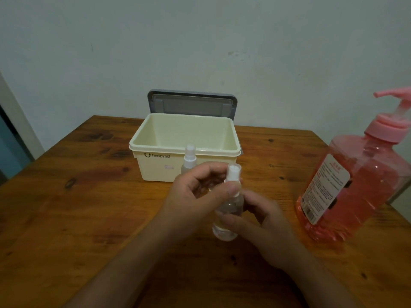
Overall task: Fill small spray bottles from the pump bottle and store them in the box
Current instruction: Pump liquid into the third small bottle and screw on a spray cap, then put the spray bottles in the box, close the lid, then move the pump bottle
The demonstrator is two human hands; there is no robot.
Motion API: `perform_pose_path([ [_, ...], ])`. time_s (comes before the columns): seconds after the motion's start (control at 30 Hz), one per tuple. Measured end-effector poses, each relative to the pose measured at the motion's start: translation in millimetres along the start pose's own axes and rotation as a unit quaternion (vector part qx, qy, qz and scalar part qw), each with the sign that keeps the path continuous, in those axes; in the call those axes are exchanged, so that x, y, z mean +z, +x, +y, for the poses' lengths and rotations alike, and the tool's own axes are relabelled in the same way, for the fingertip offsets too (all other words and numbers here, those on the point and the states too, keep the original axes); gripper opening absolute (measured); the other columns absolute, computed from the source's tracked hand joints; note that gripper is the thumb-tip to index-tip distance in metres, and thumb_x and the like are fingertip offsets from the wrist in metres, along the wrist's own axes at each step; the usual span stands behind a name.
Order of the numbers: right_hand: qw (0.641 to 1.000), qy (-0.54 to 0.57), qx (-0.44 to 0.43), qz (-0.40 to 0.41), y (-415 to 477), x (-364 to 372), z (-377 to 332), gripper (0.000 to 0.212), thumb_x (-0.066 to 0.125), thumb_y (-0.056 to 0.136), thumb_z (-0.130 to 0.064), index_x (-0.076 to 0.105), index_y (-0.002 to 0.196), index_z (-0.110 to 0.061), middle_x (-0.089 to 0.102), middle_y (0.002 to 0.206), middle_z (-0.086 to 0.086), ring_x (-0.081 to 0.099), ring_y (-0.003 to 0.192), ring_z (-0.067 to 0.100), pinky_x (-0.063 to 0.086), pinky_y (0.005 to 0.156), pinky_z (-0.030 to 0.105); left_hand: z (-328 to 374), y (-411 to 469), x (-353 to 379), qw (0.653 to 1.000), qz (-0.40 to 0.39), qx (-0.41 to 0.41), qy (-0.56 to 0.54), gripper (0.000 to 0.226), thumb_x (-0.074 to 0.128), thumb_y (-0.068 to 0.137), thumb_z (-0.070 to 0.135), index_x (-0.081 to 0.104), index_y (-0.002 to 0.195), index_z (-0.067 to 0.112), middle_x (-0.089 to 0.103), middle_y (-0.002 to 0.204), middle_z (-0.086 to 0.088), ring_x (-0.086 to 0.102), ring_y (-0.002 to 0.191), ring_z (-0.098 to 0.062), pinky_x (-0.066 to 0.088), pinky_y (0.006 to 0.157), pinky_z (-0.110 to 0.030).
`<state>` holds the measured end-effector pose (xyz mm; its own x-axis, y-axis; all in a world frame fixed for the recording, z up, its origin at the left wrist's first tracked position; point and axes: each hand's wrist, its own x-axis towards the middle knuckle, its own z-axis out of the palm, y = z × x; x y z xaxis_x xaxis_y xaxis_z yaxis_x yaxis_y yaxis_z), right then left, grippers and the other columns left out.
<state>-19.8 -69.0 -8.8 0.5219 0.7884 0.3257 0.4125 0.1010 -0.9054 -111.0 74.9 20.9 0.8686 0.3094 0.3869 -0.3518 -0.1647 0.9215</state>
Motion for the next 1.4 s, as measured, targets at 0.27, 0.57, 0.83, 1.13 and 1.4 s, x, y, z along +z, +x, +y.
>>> perform_pose_path([
  [0.27,0.999,-0.026,0.013,0.014,-0.9,0.1,-0.5,0.037,0.071,0.074,-0.046,0.070,0.110,-0.035,0.072,0.101,-0.002,0.063,0.093,0.023,0.051,0.084,0.040,1.9,1.8,-9.7,0.964,0.175,0.199,0.029,0.015,0.049,0.089,0.023,0.057,0.081,0.013,0.059,0.072,0.006,0.057,0.070,-0.002,0.048,0.069,-0.014],
  [0.57,0.998,-0.025,0.008,0.054,2.3,-6.5,-10.6,0.038,0.069,0.069,-0.050,0.069,0.106,-0.045,0.073,0.103,-0.011,0.066,0.094,0.015,0.055,0.083,0.035,-3.0,6.8,-23.4,0.944,0.268,0.185,0.056,0.018,0.049,0.088,0.028,0.051,0.072,0.021,0.051,0.063,0.016,0.048,0.062,-0.001,0.042,0.059,-0.013],
  [0.83,0.992,-0.104,-0.042,0.053,35.9,-19.7,-45.9,0.034,0.065,0.073,-0.052,0.068,0.103,-0.037,0.070,0.102,-0.013,0.064,0.090,0.011,0.052,0.075,0.021,-6.7,11.8,-28.1,0.951,0.269,0.121,0.095,0.019,0.056,0.087,0.036,0.059,0.106,0.032,0.064,0.101,0.020,0.059,0.100,-0.004,0.047,0.082,-0.014],
  [1.13,0.977,-0.186,-0.029,0.101,102.8,-28.5,-67.4,0.036,0.069,0.078,-0.050,0.071,0.109,-0.032,0.072,0.098,-0.014,0.064,0.089,-0.001,0.050,0.075,0.019,-13.9,13.6,-31.9,0.957,0.234,0.052,0.161,0.032,0.063,0.084,0.037,0.056,0.115,0.035,0.058,0.113,0.021,0.053,0.107,0.002,0.049,0.085,-0.020],
  [1.4,0.944,-0.328,0.022,0.041,156.8,-18.7,-63.2,0.037,0.071,0.081,-0.050,0.069,0.108,-0.025,0.069,0.098,-0.008,0.063,0.089,0.012,0.050,0.077,0.032,-17.2,17.4,-36.3,0.959,0.192,0.034,0.206,0.038,0.069,0.087,0.027,0.054,0.120,0.037,0.053,0.115,0.025,0.050,0.108,0.006,0.049,0.089,-0.024],
])
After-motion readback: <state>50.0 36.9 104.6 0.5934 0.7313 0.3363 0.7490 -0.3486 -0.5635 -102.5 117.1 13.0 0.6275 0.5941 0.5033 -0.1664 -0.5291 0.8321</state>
